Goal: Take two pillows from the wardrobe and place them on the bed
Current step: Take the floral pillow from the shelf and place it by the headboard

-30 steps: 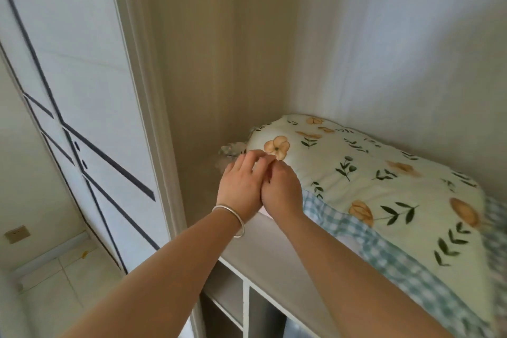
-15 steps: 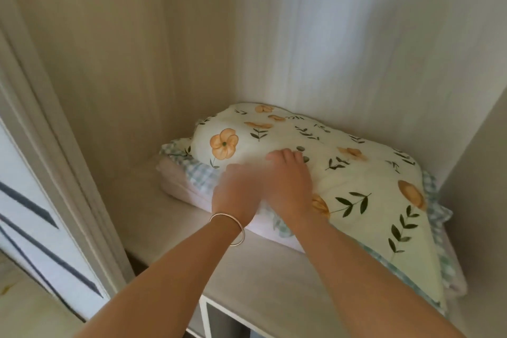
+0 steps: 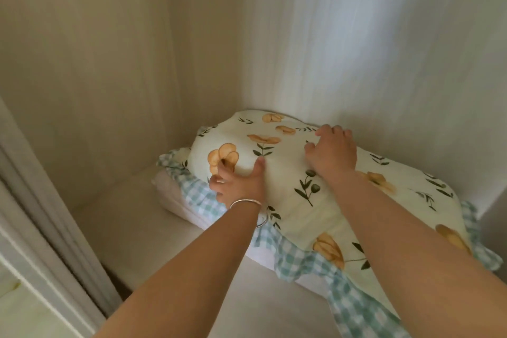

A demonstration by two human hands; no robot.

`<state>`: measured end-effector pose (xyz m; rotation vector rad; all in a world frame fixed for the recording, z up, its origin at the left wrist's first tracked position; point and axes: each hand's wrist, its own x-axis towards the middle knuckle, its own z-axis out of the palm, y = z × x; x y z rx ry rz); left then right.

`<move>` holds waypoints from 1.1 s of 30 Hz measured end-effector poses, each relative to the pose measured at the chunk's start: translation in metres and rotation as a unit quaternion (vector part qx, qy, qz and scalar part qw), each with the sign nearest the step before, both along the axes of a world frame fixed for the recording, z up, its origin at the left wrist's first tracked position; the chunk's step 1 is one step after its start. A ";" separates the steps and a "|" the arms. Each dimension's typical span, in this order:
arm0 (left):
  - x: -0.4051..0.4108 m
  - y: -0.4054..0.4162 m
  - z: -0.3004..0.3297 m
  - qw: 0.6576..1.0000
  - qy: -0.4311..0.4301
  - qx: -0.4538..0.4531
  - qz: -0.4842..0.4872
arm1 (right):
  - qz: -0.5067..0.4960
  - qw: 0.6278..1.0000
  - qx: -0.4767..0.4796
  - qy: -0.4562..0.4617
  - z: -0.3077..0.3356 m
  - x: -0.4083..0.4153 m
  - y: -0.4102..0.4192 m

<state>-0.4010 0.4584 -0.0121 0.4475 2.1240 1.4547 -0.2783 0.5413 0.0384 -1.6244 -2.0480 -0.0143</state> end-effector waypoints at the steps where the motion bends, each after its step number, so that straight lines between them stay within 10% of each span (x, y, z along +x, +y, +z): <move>1: 0.003 0.005 0.000 0.999 -0.043 0.006 0.030 | -0.005 1.000 -0.016 0.001 0.001 0.001 0.008; 8: 0.003 0.037 0.008 0.962 -0.233 0.039 0.136 | -0.036 0.988 -0.148 -0.022 -0.001 0.023 0.064; 16: -0.011 0.046 0.002 0.960 -0.246 0.030 0.131 | -0.007 0.960 -0.280 0.009 -0.014 0.041 0.088; 33: -0.028 0.029 0.009 0.968 -0.245 0.050 0.024 | -0.058 0.989 -0.134 -0.033 -0.007 0.031 0.065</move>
